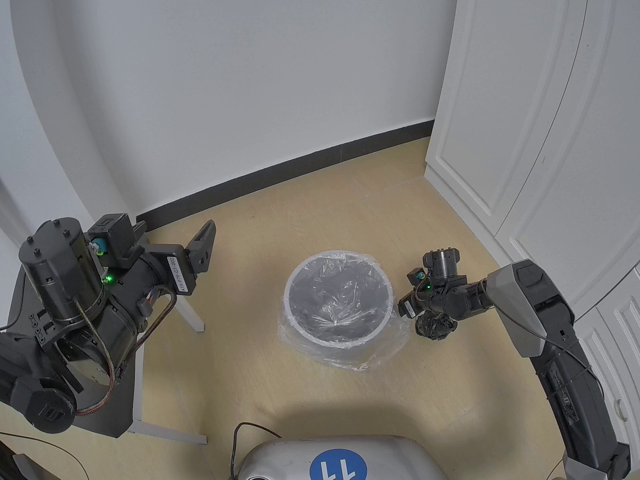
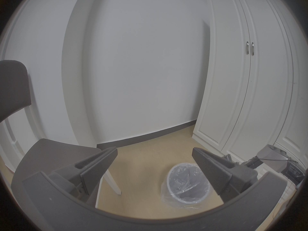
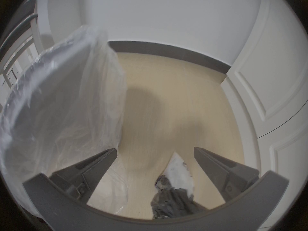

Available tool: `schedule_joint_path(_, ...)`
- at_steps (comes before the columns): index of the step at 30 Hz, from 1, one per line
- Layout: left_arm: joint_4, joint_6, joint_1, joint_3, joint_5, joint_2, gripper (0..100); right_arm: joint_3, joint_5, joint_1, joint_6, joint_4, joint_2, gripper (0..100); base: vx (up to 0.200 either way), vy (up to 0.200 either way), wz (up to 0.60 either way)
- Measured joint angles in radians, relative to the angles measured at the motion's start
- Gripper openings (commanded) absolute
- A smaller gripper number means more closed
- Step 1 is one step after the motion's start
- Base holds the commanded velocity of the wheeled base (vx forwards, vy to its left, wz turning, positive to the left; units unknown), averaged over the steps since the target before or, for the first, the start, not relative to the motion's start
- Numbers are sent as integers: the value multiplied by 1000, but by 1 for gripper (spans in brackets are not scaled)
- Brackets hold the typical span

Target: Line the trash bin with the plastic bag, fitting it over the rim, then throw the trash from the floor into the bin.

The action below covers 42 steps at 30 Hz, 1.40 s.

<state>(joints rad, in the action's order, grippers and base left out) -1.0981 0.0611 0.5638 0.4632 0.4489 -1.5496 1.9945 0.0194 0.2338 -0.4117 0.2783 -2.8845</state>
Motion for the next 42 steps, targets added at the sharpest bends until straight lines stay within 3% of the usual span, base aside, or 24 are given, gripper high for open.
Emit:
schedule_joint_path(16,0,0,1,-1,0,-7,100,-3,16,13,-3,10,-26,100,0,0,0)
schedule_joint_path(23,-1,-1,1,-1,0,-7,100,-180,8,13,-6,85,43,100,0,0,0)
schedule_joint_path(29,-1,-4,1,-6,1,-8,100,-460,-24,14,-7,283,147,100,0,0,0)
schedule_joint_path(42,-1,-9,53,-23,6,-10,100,-1069,-98,2,49,1018,310,100,0,0,0)
